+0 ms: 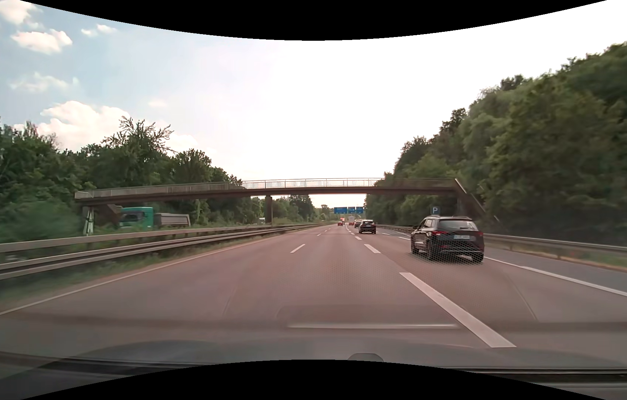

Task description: Follow the waypoints while adhering to traffic rules and regulations

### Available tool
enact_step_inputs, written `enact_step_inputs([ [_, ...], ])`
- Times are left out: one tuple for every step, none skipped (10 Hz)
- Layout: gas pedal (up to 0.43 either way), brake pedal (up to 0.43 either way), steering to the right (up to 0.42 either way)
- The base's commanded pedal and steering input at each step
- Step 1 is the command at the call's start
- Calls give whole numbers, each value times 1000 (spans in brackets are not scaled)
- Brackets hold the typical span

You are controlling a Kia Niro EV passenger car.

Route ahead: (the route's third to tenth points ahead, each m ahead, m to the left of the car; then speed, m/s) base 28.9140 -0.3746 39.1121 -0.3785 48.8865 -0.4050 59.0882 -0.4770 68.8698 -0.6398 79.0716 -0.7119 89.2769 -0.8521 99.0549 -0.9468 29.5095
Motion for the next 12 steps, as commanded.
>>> enact_step_inputs([
  [130, 0, -3],
  [130, 0, -3],
  [130, 0, -3],
  [130, 0, -3],
  [130, 0, -3],
  [130, 0, -3],
  [130, 0, -3],
  [130, 0, -3],
  [130, 0, -2],
  [130, 0, -2],
  [130, 0, -2],
  [130, 0, -2],
])
